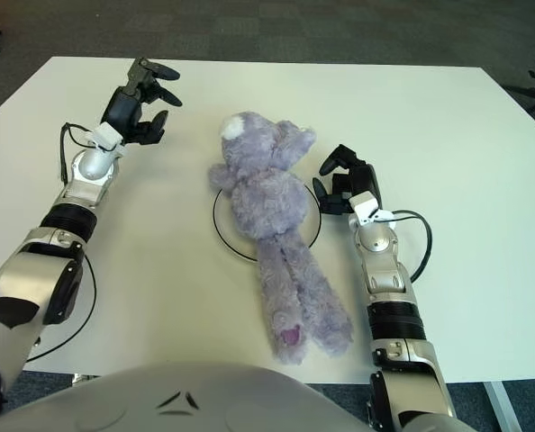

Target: Put the doll into the plate.

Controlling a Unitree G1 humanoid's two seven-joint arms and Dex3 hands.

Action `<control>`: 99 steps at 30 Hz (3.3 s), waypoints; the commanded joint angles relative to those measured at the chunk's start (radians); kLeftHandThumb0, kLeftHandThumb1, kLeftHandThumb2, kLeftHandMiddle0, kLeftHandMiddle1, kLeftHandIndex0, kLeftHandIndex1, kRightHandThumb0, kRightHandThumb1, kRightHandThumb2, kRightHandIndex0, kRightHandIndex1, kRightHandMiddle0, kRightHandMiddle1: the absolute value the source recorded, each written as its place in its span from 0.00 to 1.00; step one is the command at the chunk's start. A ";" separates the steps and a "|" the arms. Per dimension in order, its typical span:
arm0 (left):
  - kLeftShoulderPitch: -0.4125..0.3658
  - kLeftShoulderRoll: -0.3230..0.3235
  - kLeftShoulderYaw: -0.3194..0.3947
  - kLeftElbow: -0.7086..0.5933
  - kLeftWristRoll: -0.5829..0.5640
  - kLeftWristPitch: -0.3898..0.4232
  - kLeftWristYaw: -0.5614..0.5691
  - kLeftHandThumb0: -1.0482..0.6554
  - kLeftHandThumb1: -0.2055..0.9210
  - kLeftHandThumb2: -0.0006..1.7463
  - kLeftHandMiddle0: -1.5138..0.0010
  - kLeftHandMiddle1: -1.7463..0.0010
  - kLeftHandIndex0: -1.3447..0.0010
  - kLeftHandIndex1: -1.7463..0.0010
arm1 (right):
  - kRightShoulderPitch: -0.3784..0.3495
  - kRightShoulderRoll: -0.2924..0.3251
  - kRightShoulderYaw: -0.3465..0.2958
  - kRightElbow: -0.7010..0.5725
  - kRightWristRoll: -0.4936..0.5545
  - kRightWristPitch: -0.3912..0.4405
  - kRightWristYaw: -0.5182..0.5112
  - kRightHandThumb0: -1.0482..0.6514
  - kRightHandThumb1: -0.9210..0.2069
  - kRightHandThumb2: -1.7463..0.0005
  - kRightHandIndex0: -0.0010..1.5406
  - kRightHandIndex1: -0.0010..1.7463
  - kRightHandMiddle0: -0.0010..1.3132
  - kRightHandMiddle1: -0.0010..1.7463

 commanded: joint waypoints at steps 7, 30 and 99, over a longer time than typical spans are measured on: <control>0.065 -0.059 0.083 -0.050 -0.176 0.189 -0.164 0.40 0.87 0.42 0.42 0.00 0.79 0.00 | 0.039 0.000 0.011 0.042 -0.004 0.040 0.019 0.34 0.52 0.26 0.78 1.00 0.45 1.00; 0.158 -0.135 0.159 -0.073 -0.184 0.358 -0.123 0.38 0.70 0.56 0.28 0.00 0.69 0.00 | 0.039 -0.004 0.000 0.048 0.000 0.035 0.019 0.33 0.53 0.25 0.79 1.00 0.46 1.00; 0.377 -0.315 0.210 -0.361 -0.187 0.492 0.086 0.37 0.67 0.59 0.19 0.00 0.68 0.00 | 0.038 0.071 -0.225 0.128 0.172 -0.032 -0.190 0.32 0.58 0.21 0.80 1.00 0.50 1.00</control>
